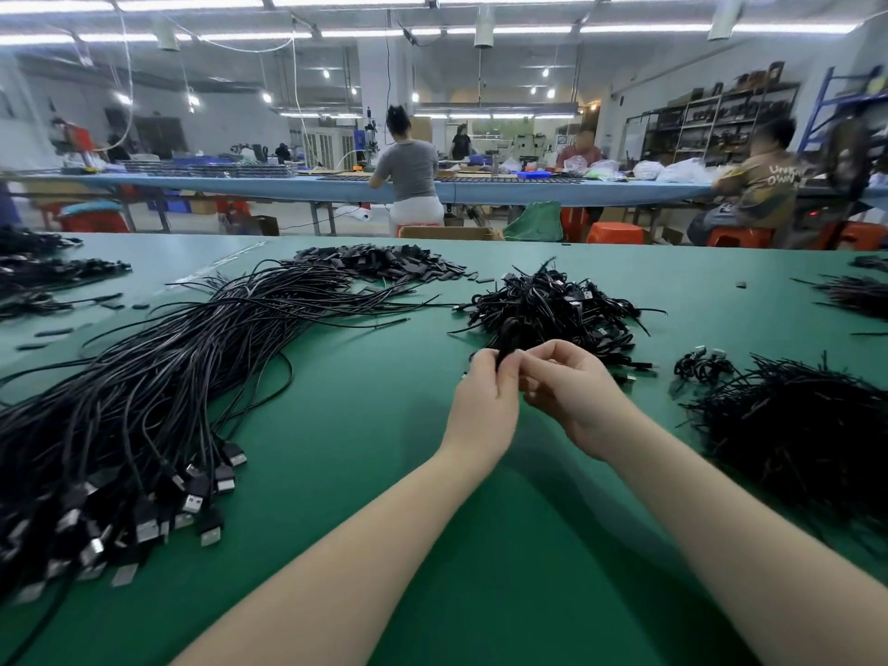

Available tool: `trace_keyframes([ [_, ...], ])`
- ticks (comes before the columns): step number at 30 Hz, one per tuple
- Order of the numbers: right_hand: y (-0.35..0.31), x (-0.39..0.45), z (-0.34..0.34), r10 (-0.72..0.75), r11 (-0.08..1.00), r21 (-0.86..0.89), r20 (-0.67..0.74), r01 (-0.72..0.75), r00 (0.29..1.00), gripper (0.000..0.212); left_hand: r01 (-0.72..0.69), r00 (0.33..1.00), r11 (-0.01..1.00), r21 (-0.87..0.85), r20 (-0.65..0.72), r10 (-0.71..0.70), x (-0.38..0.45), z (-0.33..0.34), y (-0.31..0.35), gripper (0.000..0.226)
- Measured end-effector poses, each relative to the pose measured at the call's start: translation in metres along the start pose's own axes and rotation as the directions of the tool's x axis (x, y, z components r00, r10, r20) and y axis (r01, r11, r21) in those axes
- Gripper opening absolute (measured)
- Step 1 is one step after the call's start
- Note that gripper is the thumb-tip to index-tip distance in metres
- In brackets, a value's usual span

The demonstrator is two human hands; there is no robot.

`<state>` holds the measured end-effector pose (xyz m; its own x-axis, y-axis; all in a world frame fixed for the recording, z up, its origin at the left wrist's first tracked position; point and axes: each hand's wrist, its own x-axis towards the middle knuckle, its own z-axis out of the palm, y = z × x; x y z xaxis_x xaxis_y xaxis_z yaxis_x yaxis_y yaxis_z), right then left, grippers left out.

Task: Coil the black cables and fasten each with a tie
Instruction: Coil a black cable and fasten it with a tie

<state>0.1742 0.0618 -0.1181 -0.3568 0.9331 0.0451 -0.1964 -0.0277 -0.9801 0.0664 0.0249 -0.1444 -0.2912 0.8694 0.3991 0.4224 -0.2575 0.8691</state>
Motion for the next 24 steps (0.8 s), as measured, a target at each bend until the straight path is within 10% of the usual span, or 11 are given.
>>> trace_keyframes([
  [15,-0.001,-0.007,-0.011,0.004,0.942,-0.335,0.02,0.002,1.0,0.011,0.151,0.977,0.964,-0.217,0.184,-0.111,0.01,-0.004,-0.014,0.019],
  [17,-0.004,-0.004,-0.011,-0.236,0.733,-0.647,0.045,0.208,0.971,0.014,0.172,0.973,0.965,-0.198,0.184,-0.136,0.01,-0.004,-0.011,0.018],
  [21,-0.003,-0.009,-0.009,-0.586,-0.072,-0.899,0.388,0.431,0.711,0.002,0.231,0.961,0.971,0.056,0.144,-0.237,0.013,-0.007,0.002,0.035],
  [24,0.0,-0.012,-0.018,-0.594,-0.435,-0.758,0.648,0.486,0.477,0.016,0.605,0.723,0.795,-0.051,0.454,-0.521,0.022,-0.025,0.017,0.044],
])
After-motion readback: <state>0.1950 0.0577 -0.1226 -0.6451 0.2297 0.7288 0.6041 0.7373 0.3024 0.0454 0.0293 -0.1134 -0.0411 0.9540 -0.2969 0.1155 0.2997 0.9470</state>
